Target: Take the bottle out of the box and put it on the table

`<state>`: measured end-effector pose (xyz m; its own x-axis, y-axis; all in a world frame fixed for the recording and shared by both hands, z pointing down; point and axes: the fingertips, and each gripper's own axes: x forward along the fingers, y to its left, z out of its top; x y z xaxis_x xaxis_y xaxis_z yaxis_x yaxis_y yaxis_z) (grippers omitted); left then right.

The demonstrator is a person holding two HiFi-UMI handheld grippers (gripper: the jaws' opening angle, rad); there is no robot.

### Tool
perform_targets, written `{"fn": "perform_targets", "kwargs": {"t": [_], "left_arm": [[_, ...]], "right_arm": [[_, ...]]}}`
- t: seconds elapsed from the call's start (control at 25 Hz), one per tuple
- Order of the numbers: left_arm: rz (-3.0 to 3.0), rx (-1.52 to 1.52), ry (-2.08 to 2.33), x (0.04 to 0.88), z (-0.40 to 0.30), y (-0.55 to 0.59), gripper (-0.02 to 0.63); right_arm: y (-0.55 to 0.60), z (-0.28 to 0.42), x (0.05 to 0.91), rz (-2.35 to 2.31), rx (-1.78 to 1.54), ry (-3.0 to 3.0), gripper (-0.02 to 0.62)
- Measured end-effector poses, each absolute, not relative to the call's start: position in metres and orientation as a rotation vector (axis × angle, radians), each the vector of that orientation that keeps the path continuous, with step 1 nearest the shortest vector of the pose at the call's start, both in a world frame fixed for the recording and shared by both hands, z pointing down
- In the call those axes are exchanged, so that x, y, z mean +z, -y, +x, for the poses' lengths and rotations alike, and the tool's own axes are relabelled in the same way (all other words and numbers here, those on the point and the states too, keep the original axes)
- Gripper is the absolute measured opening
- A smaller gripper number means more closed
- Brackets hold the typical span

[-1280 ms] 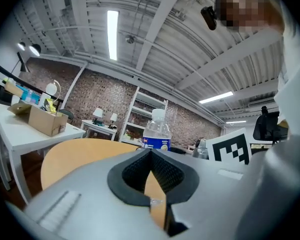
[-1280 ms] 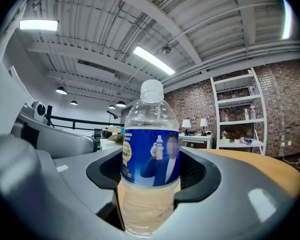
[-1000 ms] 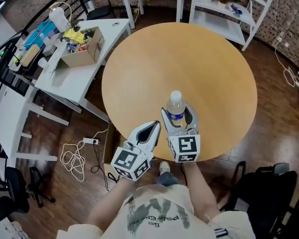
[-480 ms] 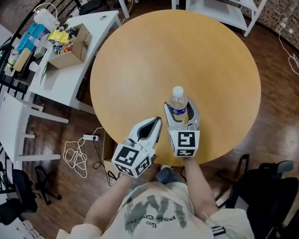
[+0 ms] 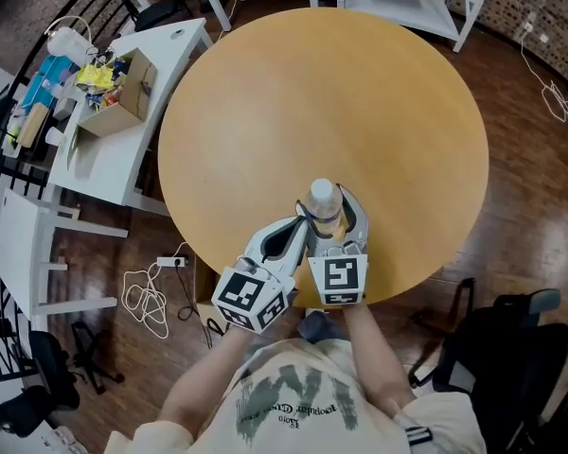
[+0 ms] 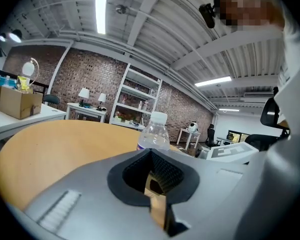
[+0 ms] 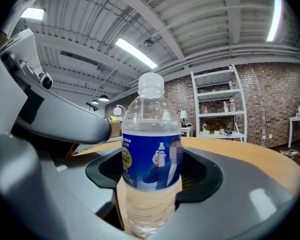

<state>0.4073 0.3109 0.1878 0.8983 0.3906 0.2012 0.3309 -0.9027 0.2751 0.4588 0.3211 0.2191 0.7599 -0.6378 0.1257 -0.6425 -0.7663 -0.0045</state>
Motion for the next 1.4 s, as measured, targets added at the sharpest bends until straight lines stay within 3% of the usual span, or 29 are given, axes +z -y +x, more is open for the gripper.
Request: {"fn": "perform_targets", "kwargs": {"t": [1.04, 1.4], "left_arm": [[2.833, 0.269, -0.591, 0.163, 0.334, -0.310, -0.003], [2.831, 0.224, -0.610, 0.151, 0.291, -0.307, -0.003]], "right_arm": [[-0.355, 0.407, 0.197, 2.922, 0.198, 0.889, 0.302], [-0.353, 0.349, 0.172, 2.914, 0.139, 0.848, 0.177]]}}
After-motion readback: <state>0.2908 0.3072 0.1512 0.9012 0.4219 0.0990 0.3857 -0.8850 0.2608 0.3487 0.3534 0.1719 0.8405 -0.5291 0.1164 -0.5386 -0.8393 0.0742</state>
